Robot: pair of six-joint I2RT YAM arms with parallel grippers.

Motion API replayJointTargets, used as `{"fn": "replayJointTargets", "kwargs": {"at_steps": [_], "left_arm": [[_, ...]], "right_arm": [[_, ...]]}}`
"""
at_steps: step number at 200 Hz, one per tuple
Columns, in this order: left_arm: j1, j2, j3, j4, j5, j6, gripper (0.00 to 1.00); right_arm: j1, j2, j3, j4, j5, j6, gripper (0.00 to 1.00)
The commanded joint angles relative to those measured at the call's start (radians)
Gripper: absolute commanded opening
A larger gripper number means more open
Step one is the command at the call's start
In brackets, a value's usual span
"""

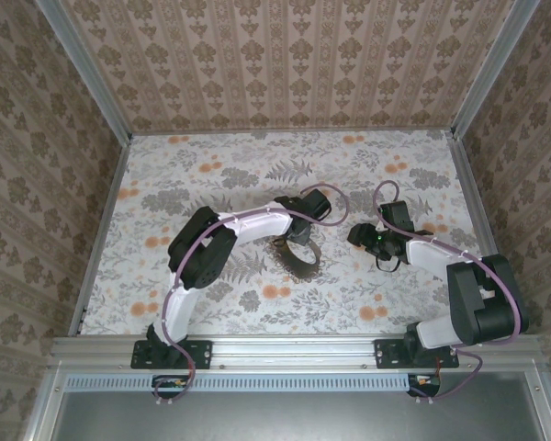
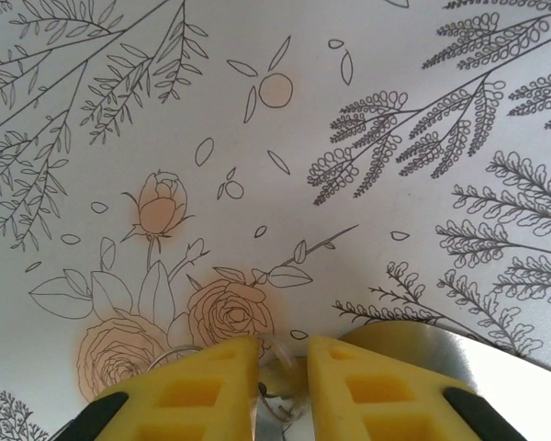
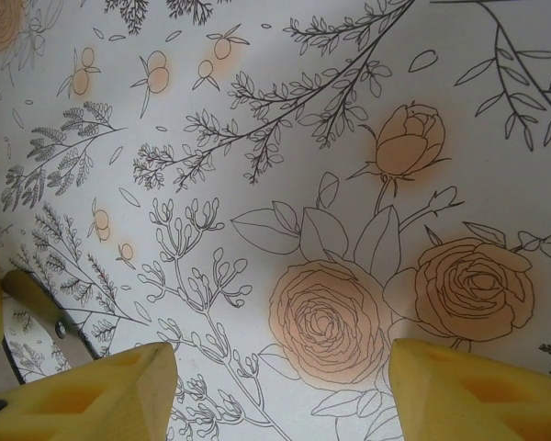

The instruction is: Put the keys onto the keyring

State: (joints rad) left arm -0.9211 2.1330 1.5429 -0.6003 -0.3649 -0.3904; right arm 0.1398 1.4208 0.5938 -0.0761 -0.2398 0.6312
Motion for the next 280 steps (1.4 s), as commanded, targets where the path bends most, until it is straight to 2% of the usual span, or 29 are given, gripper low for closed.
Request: {"fn": "replayJointTargets", "kwargs": {"at_steps": [1, 59, 83, 118, 137, 186, 203, 242, 280], "left_arm": [[0.008, 0.01, -0.018, -0.005, -0.017, -0.02, 0.19], [0.009, -0.023, -0.017, -0.016, -0.033, 0.001, 0.0], [0.012, -0.061, -0.01, -0.021, -0.023, 0.061, 0.0], [0.022, -0.165, -0.025, 0.035, 0.034, 0.222, 0.0], [0.052, -0.235, -0.041, 0.069, 0.119, 0.262, 0.0], [0.179, -0.316, 0.027, 0.012, 0.314, 0.261, 0.0], [0.232, -0.36, -0.001, 0.08, 0.406, 0.277, 0.0], [0.367, -0.436, -0.088, 0.317, 0.747, 0.311, 0.0], [0.428, -0.439, -0.071, 0.456, 0.99, 0.291, 0.0]], "right_arm": [[-0.006, 0.008, -0.005, 0.004, -0.007, -0.009, 0.64], [-0.006, -0.009, -0.002, 0.023, -0.039, -0.005, 0.64], [-0.007, -0.014, 0.032, 0.013, -0.057, 0.002, 0.64], [-0.006, -0.023, 0.08, 0.026, -0.083, 0.025, 0.65], [-0.005, -0.061, 0.119, 0.032, -0.101, 0.037, 0.65], [-0.005, -0.089, 0.2, 0.095, -0.162, 0.102, 0.65], [-0.004, -0.095, 0.223, 0.133, -0.2, 0.126, 0.65], [0.018, -0.103, 0.293, 0.192, -0.278, 0.147, 0.62], [0.066, -0.093, 0.343, 0.255, -0.313, 0.134, 0.61]]}}
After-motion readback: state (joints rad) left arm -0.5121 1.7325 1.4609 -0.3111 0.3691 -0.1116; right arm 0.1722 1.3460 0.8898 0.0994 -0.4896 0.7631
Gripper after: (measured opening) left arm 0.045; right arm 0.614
